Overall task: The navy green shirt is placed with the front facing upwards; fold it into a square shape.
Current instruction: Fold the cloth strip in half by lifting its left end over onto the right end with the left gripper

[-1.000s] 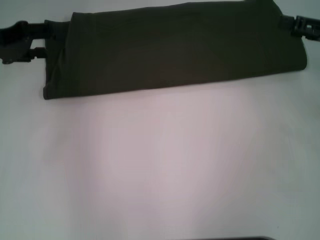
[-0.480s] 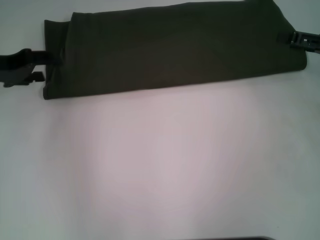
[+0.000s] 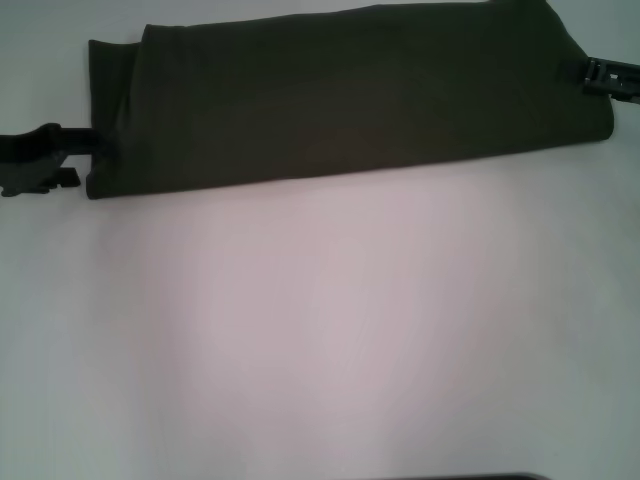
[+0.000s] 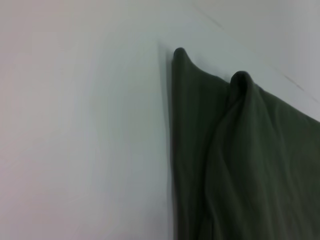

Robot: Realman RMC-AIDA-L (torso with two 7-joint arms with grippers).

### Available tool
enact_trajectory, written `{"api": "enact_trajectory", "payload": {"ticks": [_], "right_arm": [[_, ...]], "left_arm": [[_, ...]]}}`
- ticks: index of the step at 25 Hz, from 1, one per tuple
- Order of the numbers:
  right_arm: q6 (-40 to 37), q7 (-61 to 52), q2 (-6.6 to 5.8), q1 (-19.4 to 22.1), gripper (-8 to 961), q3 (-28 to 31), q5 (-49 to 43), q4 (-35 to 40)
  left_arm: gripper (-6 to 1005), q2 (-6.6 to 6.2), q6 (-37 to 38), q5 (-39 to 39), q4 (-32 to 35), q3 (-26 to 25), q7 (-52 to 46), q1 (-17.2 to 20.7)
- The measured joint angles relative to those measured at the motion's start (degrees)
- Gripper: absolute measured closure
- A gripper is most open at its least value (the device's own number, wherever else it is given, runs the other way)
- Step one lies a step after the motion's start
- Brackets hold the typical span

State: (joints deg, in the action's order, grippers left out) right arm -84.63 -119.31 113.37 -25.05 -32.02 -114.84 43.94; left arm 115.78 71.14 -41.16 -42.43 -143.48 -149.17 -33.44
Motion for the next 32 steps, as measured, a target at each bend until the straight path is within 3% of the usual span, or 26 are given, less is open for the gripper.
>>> {"api": "enact_trajectory", "payload": {"ticks": [15, 32], "right_arm": [[0.0, -0.13, 0.09, 0.41, 23, 0.03, 0.07, -0.09], [0.03, -0.13, 0.33, 0.59, 44, 0.09, 0.29, -0.31]], "left_arm": [[221, 1.34, 0.29, -0.12, 0.76, 1.27, 0.06, -1.15], [233, 1.45, -2.5, -0.01, 0.99, 5.62, -0.69, -2.58]]}}
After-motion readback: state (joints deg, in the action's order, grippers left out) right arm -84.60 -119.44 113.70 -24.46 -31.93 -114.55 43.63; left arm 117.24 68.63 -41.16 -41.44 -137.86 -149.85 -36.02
